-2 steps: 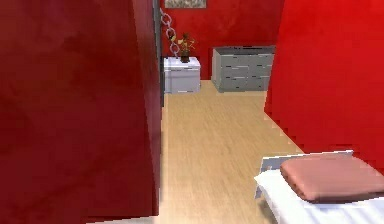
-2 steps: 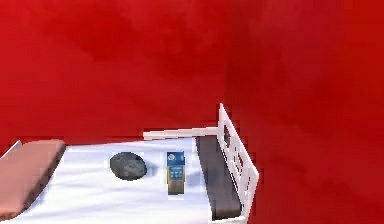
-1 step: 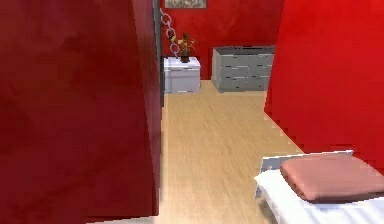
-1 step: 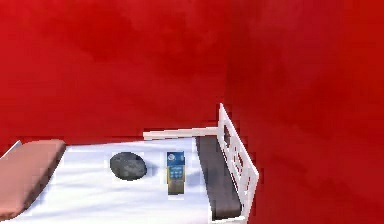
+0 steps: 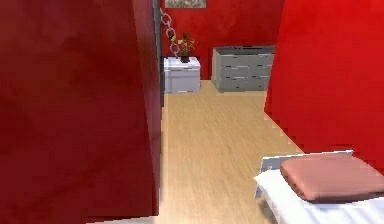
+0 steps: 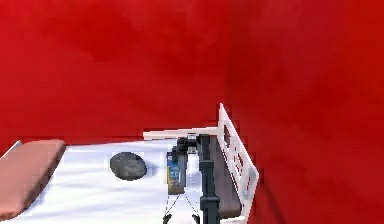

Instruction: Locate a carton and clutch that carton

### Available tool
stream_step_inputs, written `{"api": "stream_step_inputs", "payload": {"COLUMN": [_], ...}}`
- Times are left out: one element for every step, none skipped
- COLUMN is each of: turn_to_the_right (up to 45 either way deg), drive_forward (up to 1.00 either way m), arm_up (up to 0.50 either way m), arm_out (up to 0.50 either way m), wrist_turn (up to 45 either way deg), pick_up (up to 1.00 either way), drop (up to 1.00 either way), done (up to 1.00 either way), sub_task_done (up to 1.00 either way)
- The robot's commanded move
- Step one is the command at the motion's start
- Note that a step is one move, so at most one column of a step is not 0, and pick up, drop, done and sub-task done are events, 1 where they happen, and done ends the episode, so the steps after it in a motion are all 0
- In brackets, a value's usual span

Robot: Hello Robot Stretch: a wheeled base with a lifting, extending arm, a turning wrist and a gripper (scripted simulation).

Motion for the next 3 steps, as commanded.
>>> {"api": "stream_step_inputs", "payload": {"turn_to_the_right": [0.0,0.0,0.0], "drive_forward": [0.0,0.0,0.0], "arm_up": [0.0,0.0,0.0], "arm_out": [0.0,0.0,0.0], "wrist_turn": [45.0,45.0,45.0], "pick_up": [0.0,0.0,0.0], "drop": [0.0,0.0,0.0], "done": [0.0,0.0,0.0], "sub_task_done": [0.0,0.0,0.0]}}
